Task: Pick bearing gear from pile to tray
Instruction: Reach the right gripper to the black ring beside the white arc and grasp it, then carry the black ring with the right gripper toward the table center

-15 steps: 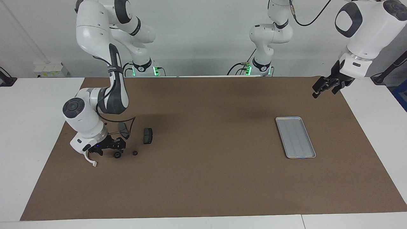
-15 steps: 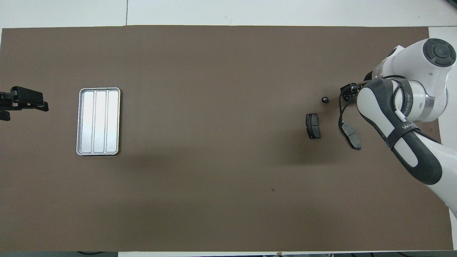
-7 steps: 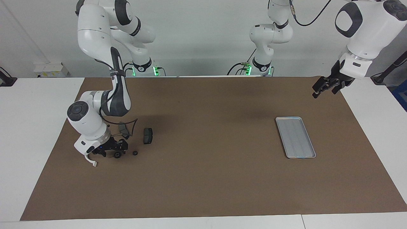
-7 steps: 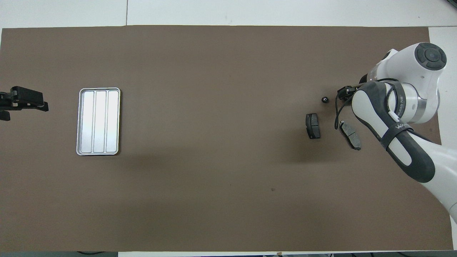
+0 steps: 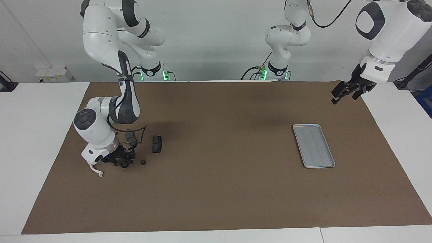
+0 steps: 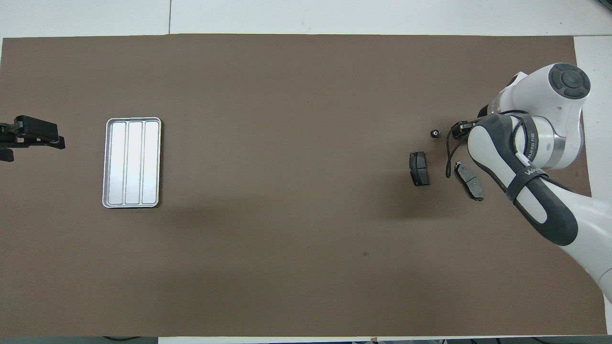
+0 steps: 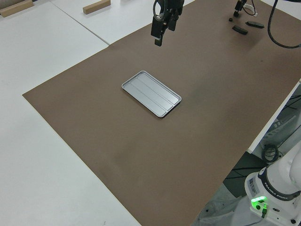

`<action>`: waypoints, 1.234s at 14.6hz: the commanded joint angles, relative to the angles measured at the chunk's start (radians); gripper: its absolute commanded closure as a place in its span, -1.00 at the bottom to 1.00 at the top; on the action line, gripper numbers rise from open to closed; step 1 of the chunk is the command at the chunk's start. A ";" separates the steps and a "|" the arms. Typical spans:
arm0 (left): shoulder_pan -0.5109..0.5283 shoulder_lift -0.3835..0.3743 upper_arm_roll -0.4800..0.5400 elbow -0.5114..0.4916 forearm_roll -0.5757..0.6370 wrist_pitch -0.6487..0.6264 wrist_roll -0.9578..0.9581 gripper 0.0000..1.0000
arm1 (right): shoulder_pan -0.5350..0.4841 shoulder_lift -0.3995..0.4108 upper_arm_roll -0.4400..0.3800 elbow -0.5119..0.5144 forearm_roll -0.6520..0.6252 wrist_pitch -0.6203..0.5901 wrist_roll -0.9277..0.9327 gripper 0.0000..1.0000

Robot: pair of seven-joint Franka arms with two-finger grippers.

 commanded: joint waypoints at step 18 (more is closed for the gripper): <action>0.011 -0.029 -0.010 -0.032 -0.011 0.005 0.003 -1.00 | 0.368 0.096 0.012 0.695 -0.051 -0.609 0.506 1.00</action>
